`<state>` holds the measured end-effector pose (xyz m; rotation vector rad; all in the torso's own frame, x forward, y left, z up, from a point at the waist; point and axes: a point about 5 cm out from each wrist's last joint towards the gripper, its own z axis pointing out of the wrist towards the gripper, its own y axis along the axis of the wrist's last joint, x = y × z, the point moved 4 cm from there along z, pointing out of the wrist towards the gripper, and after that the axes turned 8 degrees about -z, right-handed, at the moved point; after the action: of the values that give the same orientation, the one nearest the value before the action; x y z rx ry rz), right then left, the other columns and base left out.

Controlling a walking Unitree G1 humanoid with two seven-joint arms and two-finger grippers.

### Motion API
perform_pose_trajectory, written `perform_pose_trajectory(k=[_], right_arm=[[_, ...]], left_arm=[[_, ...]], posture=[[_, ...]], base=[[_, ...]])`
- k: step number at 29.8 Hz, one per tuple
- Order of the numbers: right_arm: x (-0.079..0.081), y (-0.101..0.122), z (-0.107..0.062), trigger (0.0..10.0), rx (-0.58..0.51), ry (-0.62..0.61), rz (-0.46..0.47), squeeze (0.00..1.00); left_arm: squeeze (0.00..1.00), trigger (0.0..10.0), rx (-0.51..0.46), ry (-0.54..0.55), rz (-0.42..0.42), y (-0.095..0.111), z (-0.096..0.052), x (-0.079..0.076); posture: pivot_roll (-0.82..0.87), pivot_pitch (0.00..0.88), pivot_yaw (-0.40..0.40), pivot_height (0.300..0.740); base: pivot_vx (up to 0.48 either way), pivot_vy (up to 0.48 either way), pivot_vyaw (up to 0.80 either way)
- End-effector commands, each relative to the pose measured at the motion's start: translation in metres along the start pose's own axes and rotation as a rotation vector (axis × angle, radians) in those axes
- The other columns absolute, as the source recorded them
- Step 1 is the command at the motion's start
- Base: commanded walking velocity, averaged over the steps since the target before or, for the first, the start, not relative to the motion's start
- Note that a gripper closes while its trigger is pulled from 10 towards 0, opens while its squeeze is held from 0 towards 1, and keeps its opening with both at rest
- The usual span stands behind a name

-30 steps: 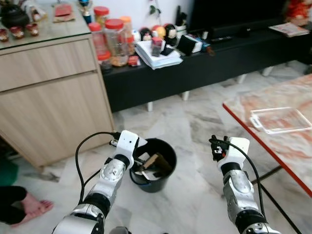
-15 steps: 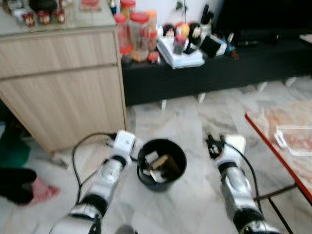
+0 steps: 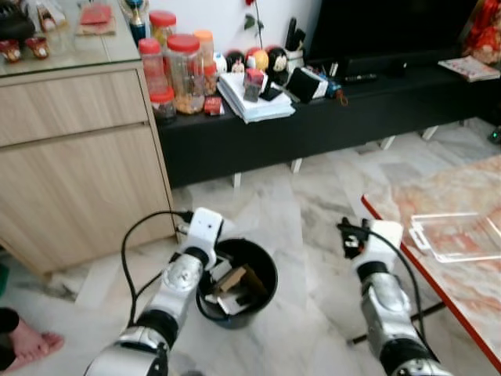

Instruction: Picking trash to rubbish bin

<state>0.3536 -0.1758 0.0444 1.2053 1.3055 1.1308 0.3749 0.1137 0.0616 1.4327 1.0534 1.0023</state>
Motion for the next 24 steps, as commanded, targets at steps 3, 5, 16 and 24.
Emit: perform_pose_trajectory(k=[3,5,16,24], right_arm=[[-0.0133,0.0007,-0.0010,10.0,0.000,-0.027,-0.019,0.00],[-0.0123,0.0004,-0.0011,10.0,0.000,-0.022,-0.024,0.00],[-0.0076,-0.0009,-0.0018,10.0,0.002,-0.006,-0.024,0.00],[-0.0077,-0.0003,-0.0014,10.0,0.000,0.001,-0.037,0.00]], left_arm=[[0.00,10.0,-0.001,-0.029,-0.013,0.0009,0.0022,-0.0117],[0.00,10.0,-0.002,-0.031,-0.014,0.0010,0.0023,-0.0124],[0.00,10.0,-0.001,-0.037,-0.015,0.0004,0.0021,-0.0140],[0.00,10.0,0.000,-0.038,-0.017,0.0004,0.0023,-0.0144]], posture=[[0.17,0.120,-0.082,0.740],[0.17,0.120,-0.082,0.740],[0.17,0.121,-0.081,0.740],[0.17,0.120,-0.081,0.740]], base=[[0.328,0.000,0.00],[0.326,0.000,0.00],[0.328,0.000,0.07],[0.327,0.000,0.00]])
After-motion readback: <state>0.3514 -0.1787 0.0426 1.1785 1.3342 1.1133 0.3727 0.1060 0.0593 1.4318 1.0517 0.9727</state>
